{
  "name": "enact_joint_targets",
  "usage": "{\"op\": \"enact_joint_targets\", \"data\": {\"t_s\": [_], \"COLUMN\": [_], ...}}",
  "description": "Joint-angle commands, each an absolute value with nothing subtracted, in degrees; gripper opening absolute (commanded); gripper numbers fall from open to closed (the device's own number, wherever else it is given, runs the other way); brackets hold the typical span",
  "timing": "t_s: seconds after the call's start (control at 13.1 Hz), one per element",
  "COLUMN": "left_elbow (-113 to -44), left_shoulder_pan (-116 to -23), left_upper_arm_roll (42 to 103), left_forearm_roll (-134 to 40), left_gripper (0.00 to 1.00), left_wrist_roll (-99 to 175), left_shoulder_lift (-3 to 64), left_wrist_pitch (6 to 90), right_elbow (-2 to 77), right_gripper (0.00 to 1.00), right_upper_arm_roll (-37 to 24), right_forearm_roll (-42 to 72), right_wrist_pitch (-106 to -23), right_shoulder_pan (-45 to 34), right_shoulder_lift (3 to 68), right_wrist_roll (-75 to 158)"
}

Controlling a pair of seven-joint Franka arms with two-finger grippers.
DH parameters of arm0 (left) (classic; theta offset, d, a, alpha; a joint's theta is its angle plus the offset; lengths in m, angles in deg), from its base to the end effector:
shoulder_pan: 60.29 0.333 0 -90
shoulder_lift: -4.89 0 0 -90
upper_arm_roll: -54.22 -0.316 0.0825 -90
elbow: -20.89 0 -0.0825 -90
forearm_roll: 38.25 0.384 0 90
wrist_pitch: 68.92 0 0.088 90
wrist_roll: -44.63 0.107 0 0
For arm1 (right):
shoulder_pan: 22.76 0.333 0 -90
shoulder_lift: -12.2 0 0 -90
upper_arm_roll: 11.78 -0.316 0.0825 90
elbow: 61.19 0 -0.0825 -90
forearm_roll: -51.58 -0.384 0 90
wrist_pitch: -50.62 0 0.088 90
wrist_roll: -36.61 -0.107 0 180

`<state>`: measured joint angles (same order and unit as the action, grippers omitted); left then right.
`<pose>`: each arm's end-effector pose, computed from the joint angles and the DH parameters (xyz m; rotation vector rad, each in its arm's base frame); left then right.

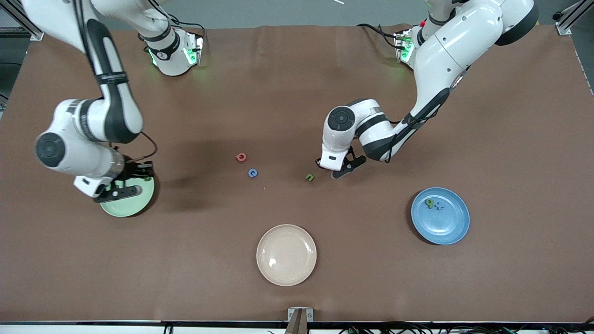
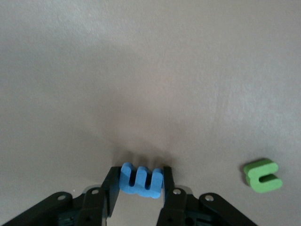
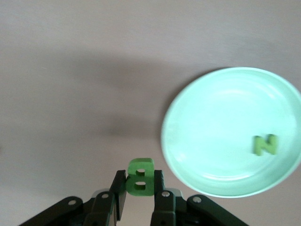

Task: Sort upper and lower case letters into plates
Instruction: 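Place the blue m on the blue plate while the right gripper grasps B, then place the green B on the green plate with the right gripper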

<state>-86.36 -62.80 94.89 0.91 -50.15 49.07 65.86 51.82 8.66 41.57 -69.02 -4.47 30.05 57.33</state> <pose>0.4744 -0.4069 0.1755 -3.0194 -0.8103 0.0339 0.5863 -0.0067 0.3082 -3.0426 -0.3527 0.2471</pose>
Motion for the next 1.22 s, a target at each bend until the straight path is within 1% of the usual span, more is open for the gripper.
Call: {"op": "enact_joint_targets", "data": {"t_s": [0.0, 0.15, 0.38, 0.53, 0.61, 0.99, 1.15], "left_elbow": [-86.1, -84.6, -81.2, -80.8, -80.8, -81.0, -81.2], "left_shoulder_pan": [-59.2, -57.4, -55.1, -50.6, -47.9, -41.8, -38.3], "left_upper_arm_roll": [95.0, 95.0, 94.8, 94.8, 94.9, 94.8, 94.8], "left_forearm_roll": [2.2, 2.2, 2.3, 2.3, 2.3, 2.3, 2.3], "left_gripper": [0.05, 0.05, 0.05, 0.05, 0.05, 0.05, 0.04], "left_wrist_roll": [-50.0, -49.6, -44.6, -36.9, -32.1, -19.9, -12.9], "left_shoulder_lift": [48.1, 46.8, 46.4, 45.2, 44.5, 43.7, 43.5], "left_wrist_pitch": [65.5, 65.4, 65.3, 65.3, 65.3, 65.1, 62.9], "right_elbow": [52.4, 52.3, 52.3, 52.3, 52.3, 52.5, 52.5], "right_gripper": [0.14, 0.14, 0.14, 0.14, 0.14, 0.14, 0.15], "right_upper_arm_roll": [7.8, 7.8, 7.6, 7.6, 7.6, 7.5, 7.4], "right_forearm_roll": [41.4, 41.3, 41.1, 40.8, 40.8, 40.6, 40.6], "right_wrist_pitch": [-72.1, -75.5, -79.9, -82.1, -82.3, -82.4, -82.4], "right_shoulder_pan": [-9.3, -12.2, -14.2, -14.9, -15.1, -15.2, -15.2], "right_shoulder_lift": [32.0, 34.4, 38.7, 40.8, 41.5, 43.1, 43.5], "right_wrist_roll": [65.9, 70.4, 74.1, 76.1, 76.1, 76.2, 76.2]}}
